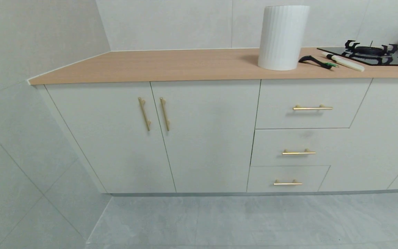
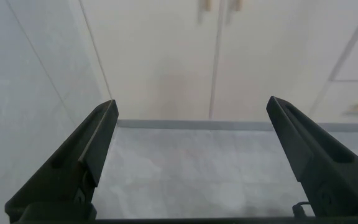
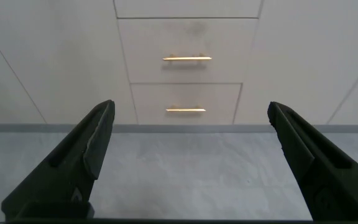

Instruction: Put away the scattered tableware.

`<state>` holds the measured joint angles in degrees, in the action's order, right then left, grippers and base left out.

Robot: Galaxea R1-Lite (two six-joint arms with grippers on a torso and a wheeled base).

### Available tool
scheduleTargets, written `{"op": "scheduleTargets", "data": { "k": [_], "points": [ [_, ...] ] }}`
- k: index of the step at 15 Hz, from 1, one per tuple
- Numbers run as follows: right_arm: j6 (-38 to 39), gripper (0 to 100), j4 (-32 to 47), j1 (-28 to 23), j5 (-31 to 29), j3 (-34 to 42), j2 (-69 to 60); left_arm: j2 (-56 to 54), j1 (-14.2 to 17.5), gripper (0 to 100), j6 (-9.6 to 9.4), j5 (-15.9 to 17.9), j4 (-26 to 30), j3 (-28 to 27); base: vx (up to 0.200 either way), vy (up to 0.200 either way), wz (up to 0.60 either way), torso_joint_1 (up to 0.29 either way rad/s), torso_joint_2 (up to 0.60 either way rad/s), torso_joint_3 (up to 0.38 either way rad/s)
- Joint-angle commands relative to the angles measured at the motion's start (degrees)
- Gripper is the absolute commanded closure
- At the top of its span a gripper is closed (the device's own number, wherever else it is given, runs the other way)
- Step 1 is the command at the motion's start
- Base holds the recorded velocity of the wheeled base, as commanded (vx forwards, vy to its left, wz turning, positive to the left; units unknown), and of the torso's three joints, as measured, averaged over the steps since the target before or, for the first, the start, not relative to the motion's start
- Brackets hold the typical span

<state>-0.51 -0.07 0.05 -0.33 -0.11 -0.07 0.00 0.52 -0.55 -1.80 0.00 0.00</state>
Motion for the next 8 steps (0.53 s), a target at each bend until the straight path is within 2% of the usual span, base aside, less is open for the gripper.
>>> {"op": "scheduleTargets", "data": {
  "k": [1,5,8],
  "points": [
    [-0.02,0,-0.01,0.04,-0.02,0.02,0.07,0.0,0.0,0,0.55,-0.04,0.0,0.0,0.0,0.0,0.0,0.0,0.0,0.0],
    [-0.02,0,-0.01,0.04,-0.02,0.02,0.07,0.0,0.0,0,0.37,0.05,0.0,0.0,0.0,0.0,0.0,0.0,0.0,0.0],
    [-0.02,0,-0.01,0.04,-0.02,0.02,0.07,0.0,0.0,0,0.72,-0.04,0.0,0.0,0.2,0.0,0.0,0.001,0.0,0.005]
  ]
}}
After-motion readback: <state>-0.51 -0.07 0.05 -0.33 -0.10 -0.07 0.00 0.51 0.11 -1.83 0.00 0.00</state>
